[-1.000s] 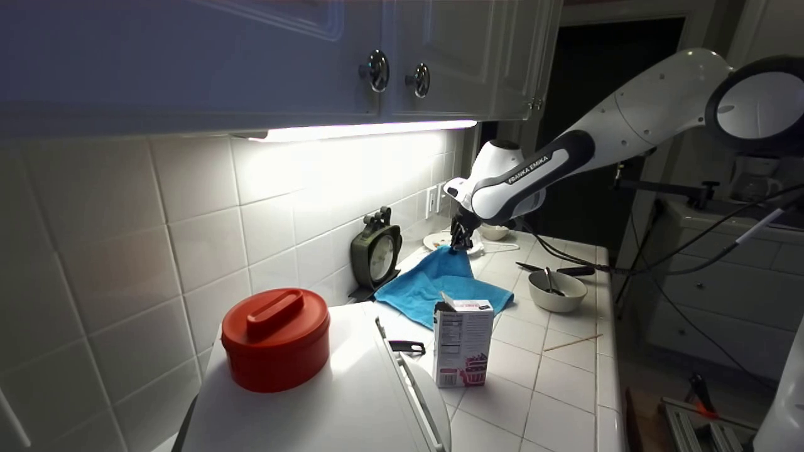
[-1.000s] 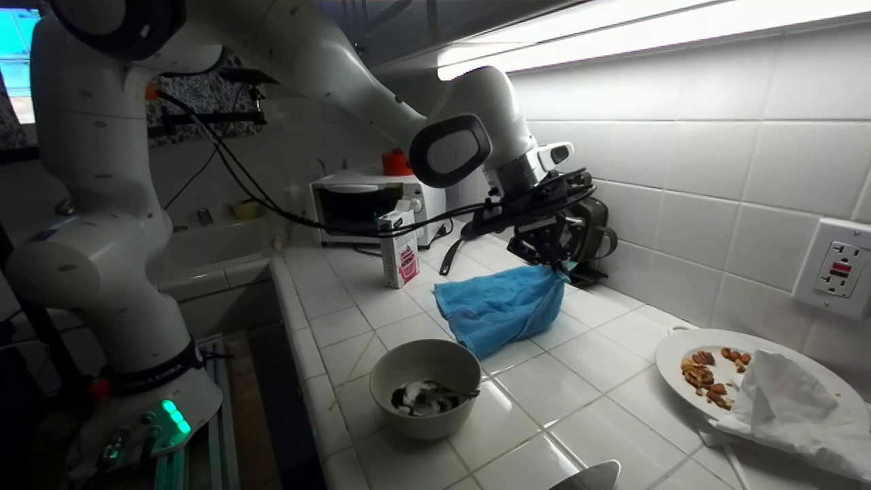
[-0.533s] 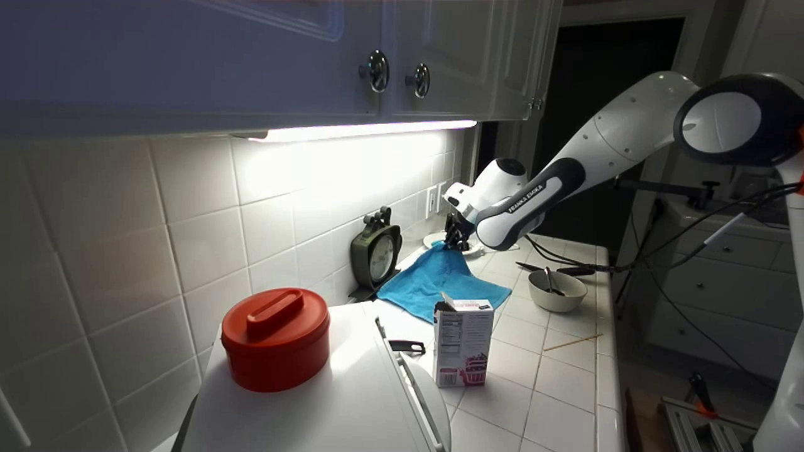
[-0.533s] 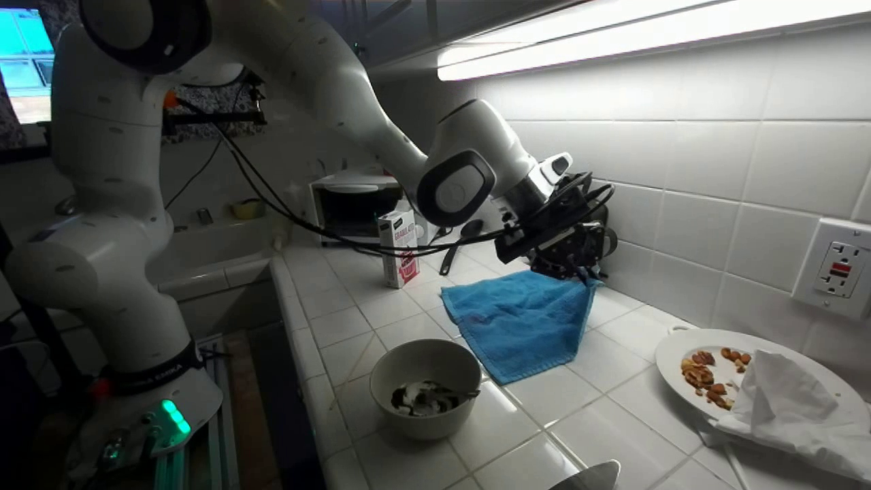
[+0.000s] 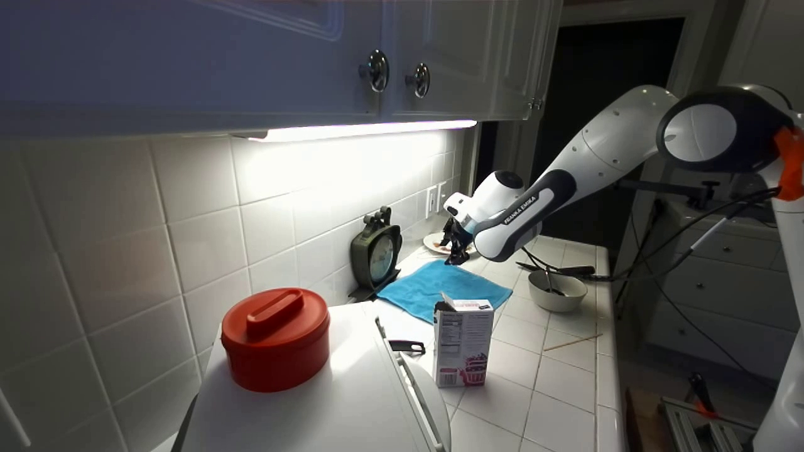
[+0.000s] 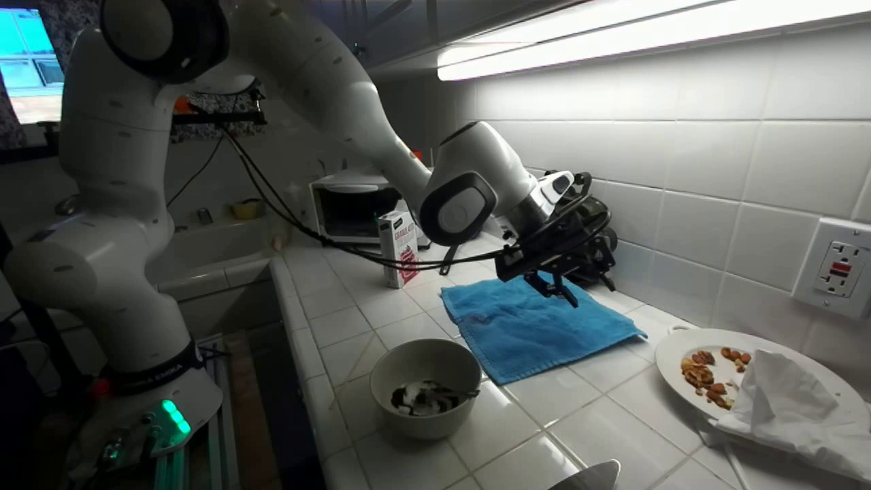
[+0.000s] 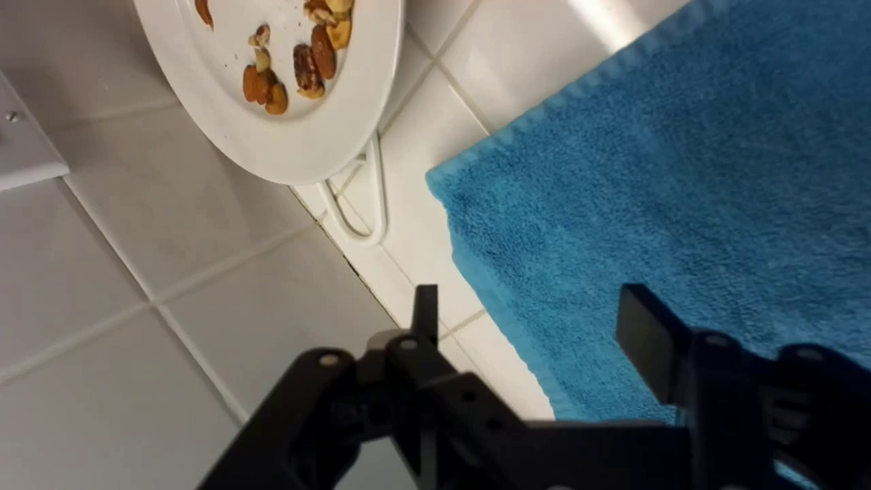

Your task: Unfold the cloth

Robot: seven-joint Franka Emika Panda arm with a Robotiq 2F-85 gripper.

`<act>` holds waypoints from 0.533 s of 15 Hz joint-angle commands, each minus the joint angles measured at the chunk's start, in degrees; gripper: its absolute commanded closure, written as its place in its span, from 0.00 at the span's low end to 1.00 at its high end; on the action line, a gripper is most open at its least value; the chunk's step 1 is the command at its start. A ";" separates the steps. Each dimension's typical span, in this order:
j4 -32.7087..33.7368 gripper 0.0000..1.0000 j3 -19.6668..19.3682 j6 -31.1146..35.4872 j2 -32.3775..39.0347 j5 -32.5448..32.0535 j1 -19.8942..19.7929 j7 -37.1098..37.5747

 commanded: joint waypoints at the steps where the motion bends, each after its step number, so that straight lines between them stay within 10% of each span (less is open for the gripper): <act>1: -2.34 0.02 2.48 -10.86 -6.17 4.84 0.38 4.50; 8: 1.23 0.00 3.14 -32.91 -9.65 8.51 2.25 19.27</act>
